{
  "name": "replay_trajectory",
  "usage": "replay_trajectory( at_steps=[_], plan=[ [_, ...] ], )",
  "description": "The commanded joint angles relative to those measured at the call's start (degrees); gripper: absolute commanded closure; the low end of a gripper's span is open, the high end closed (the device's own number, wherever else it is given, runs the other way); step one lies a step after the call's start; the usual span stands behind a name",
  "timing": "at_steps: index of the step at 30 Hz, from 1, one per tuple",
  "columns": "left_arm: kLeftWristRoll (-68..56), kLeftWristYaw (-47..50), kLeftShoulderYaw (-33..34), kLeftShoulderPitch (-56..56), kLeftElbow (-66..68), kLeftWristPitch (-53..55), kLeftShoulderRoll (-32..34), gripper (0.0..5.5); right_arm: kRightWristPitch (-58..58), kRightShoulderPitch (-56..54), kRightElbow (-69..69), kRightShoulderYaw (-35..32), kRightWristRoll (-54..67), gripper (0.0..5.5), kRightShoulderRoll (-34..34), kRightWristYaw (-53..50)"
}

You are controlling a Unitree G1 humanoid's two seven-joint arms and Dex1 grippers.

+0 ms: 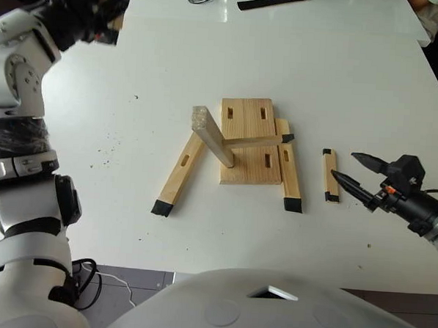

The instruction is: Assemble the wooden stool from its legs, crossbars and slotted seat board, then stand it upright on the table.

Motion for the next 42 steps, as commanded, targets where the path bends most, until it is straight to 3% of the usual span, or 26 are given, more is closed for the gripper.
replay_trajectory(
  at_steps=[1, 4, 6, 14, 25, 42],
  plan=[
    [-22.02, -1.55, 5.4, -5.8, -13.04, 11.64, -4.62, 3.46, 2.29, -5.11, 4.77, -8.5, 6.07, 2.28, -4.25, 3.06],
    [-38.42, -1.25, 6.08, -2.02, -22.13, 18.06, -5.51, 3.46, 7.29, -11.98, 6.75, -15.7, 20.16, 2.28, -6.81, 4.23],
    [-42.2, -3.11, 4.87, 2.39, -25.69, 19.78, -4.37, 3.46, 10.02, -15.75, 5.01, -17.02, 30.31, 2.28, -8.37, 5.1],
    [-41.19, -13.71, -3.33, 12.51, -34.97, 18.17, -0.32, 3.46, 17.19, -30.31, -0.24, -5.21, 54.52, 2.28, -11.17, -2.3],
    [-33.62, -15.55, -9.36, 12.17, -32.3, 13.17, 0.22, 3.46, 18.28, -36.17, -1.92, 2.56, 62.15, 2.28, -10.34, -8.56],
    [-27.14, -21.22, -13.61, 18.46, -35.19, 7.73, 3.03, 3.46, 18.61, -38.23, -2.9, 4.31, 62.1, 2.28, -11.3, -9.9]
  ],
)
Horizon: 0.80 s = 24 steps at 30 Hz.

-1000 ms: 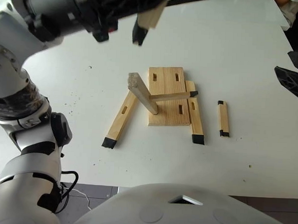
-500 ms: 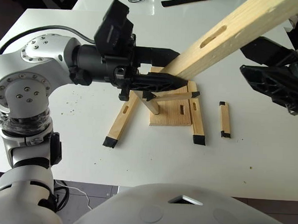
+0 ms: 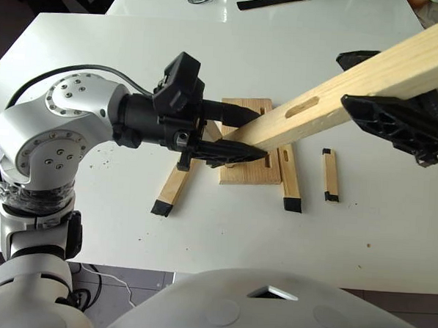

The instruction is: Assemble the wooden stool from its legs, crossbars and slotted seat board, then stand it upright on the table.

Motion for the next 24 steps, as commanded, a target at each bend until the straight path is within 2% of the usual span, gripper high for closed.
replay_trajectory(
  at_steps=[1, 10, 18, 24],
  plan=[
    [1.43, -0.82, -0.99, -1.06, 0.75, -1.05, 0.64, 3.46, 0.95, -0.58, -1.35, 0.94, -0.02, 2.28, -1.01, -0.02],
    [1.75, -2.7, -2.12, -1.85, 1.22, -1.39, 1.03, 3.46, 1.22, 0.59, -2.86, 2.3, -2.64, 2.28, -0.86, 2.58],
    [-2.55, -3.96, -1.33, -2.75, 2.12, 1.41, 1.35, 3.46, 1.29, 0.04, -3.1, 3.07, -4.14, 3.42, -1.01, 4.19],
    [-2.22, -3.7, -1.46, -3.2, 3.69, 1.84, 1.22, 3.46, 1.86, 0.72, -3.68, 3.59, -5.41, 3.46, -1.72, 4.87]
  ],
)
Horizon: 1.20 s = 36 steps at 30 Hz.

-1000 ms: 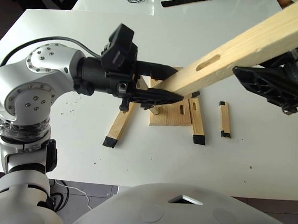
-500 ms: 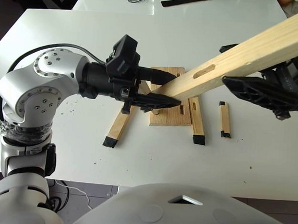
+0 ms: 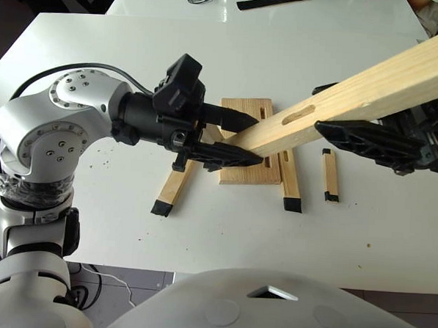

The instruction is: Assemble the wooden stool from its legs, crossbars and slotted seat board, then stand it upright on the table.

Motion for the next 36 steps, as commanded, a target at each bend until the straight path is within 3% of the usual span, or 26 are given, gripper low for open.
replay_trajectory(
  at_steps=[1, 5, 6, 11, 13, 20, 23, 27, 36],
  plan=[
    [-0.6, 0.18, 0.36, -1.79, 1.52, 0.51, 0.04, 3.46, 1.42, 0.41, -1.19, 0.76, -1.67, 3.46, -1.74, 1.09],
    [-0.58, 0.16, 0.67, -2.18, 2.55, 1.14, 0.3, 3.46, 1.57, 1.25, -1.7, 1.63, -4.6, 3.46, -2.16, 1.6],
    [-0.82, -0.88, 0.79, -1.81, 2.24, 1.1, 0.73, 3.1, 1.46, 1.51, -1.85, 1.7, -5.03, 3.46, -2.14, 1.68],
    [-1.32, 0.69, 1.0, -1.85, 2.97, 2.03, 0.59, 2.38, 0.76, 2.15, -1.77, -0.91, -3.9, 3.46, -2.48, 1.56],
    [0.09, -0.23, 0.76, -1.36, 3.83, 1.15, 1.37, 2.0, 0.88, 2.66, -1.44, -3.25, -2.98, 3.46, -3.27, 1.51],
    [2.15, -5.73, 3.9, 8.2, 0.11, -1.94, 7.43, 1.97, 7.29, 14.75, -0.86, -20.02, 4.6, 3.46, -8.35, 5.14],
    [1.09, -5.68, 5.94, 9.92, -0.83, -2.77, 8.03, 1.97, 9.42, 19.61, 0.87, -22.84, -1.5, 3.46, -9.27, 9.73],
    [1.41, -6.19, 6.12, 10.3, -1.58, -3.93, 8.24, 1.97, 4.12, 23.17, 2.46, -18.38, -18.12, 3.46, -8.83, 14.64],
    [0.2, -2.05, 3.36, -0.01, -0.73, -4.28, 3.74, 1.97, -10.91, 22.9, 1.45, -2.29, -45.48, 3.46, -4.86, 14.48]
  ],
)
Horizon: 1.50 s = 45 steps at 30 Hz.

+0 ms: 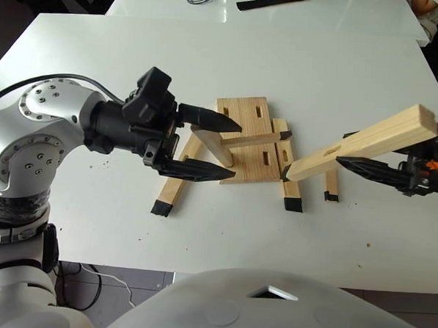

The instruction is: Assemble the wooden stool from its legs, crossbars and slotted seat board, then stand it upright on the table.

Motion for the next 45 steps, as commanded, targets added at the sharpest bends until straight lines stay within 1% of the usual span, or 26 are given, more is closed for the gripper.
replay_trajectory(
  at_steps=[1, 3, 5, 8, 11, 14, 18, 21, 25, 33, 38, 45],
  plan=[
    [-1.93, 1.8, -0.71, -5.92, 0.64, 0.86, -1.62, 1.97, -7.17, -2.24, 2.76, 7.09, -11.51, 3.46, 1.95, -1.84],
    [-2.44, 0.16, -0.82, -5.8, 0.12, 1.07, -0.7, 1.97, -10.08, -3.46, 4.41, 9.09, -15.17, 3.46, 3.52, -2.73],
    [-1.98, -2.8, -0.89, -3.39, -1.23, 0.74, 1.42, 1.97, -12.33, -4.52, 5.89, 9.67, -16.84, 3.46, 5.54, -3.26],
    [-1.03, -7.55, -0.68, 1.8, -3.9, 0.13, 4.9, 1.97, -14.35, -7.62, 8.34, 9.87, -17.05, 3.46, 8.57, -4.19],
    [1.7, -10.5, -1.57, 4.84, -4.36, -1.65, 6.97, 1.97, -15.55, -9.38, 9.98, 10.2, -17.37, 3.46, 10.83, -4.93],
    [4.98, -11.94, -3.01, 5.22, 1.07, -2.41, 7.89, 1.97, -16.14, -9.76, 10.01, 11.78, -17.91, 3.46, 12.55, -5.11],
    [9.93, -10.74, -5.54, 3.55, 14.13, -1.51, 6.23, 1.97, -16.4, -8.02, 9.03, 14.75, -19.38, 3.46, 13.76, -4.67],
    [15.26, -11.64, -7.99, 6.22, 18.6, -4.6, 6.5, 1.97, -17.38, -6.97, 9.14, 17.62, -21.75, 3.46, 13.95, -3.64],
    [18.35, -14.71, -9.3, 11.83, 16.19, -7.95, 7.73, 1.97, -18.88, -6.23, 8.85, 20.71, -24.24, 3.46, 14.46, -3.31],
    [24.11, -16.81, -10.95, 12.42, 18.59, -12.0, 7.75, 1.97, -21.45, -5.08, 8.13, 25.16, -27.79, 3.46, 14.32, -2.86],
    [25.18, -16.12, -11.18, 11.26, 19.9, -11.9, 6.64, 1.97, -22.41, -3.11, 7.65, 25.69, -29.22, 3.46, 12.1, -1.12],
    [25.15, -14.07, -10.54, 10.49, 19.46, -10.71, 4.83, 1.97, -21.77, -2.09, 6.68, 25.28, -27.94, 3.46, 7.99, 2.17]
  ],
)
